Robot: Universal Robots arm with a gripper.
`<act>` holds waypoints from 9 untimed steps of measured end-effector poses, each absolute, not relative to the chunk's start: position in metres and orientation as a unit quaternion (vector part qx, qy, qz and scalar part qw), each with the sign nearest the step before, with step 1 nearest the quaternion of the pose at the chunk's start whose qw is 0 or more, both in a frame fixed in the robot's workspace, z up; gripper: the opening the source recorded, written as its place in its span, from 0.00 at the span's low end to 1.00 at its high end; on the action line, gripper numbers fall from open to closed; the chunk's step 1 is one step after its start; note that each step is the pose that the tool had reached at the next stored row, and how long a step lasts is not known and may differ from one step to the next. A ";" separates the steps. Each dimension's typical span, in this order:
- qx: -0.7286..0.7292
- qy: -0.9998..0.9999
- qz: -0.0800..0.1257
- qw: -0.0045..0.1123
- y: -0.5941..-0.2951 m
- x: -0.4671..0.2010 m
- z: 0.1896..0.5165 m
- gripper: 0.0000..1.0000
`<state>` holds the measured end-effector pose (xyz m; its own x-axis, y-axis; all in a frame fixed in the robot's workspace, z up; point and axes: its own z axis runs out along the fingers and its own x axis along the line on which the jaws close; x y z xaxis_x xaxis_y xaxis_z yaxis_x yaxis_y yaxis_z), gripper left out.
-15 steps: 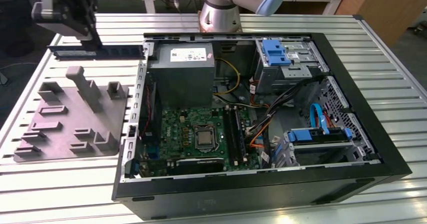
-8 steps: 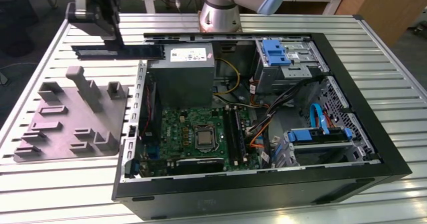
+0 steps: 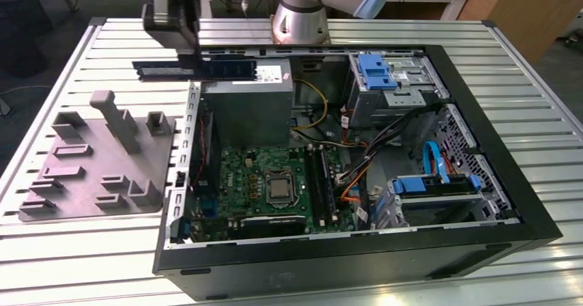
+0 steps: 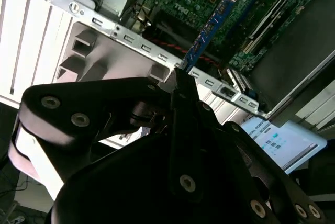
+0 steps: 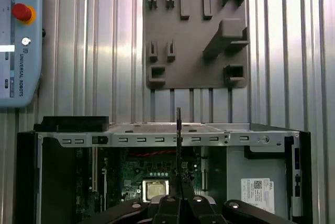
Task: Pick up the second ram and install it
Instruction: 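Pick up the second ram and move it above second insertion slot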
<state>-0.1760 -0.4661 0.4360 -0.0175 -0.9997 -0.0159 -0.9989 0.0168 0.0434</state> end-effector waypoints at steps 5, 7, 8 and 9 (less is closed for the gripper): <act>0.701 -0.713 -0.022 0.010 -0.466 -0.153 0.436 0.11; 0.701 -0.713 -0.022 0.010 -0.466 -0.145 0.436 0.11; 0.701 -0.713 -0.022 0.011 -0.466 -0.140 0.436 0.11; 0.701 -0.713 -0.022 0.011 -0.466 -0.136 0.436 0.11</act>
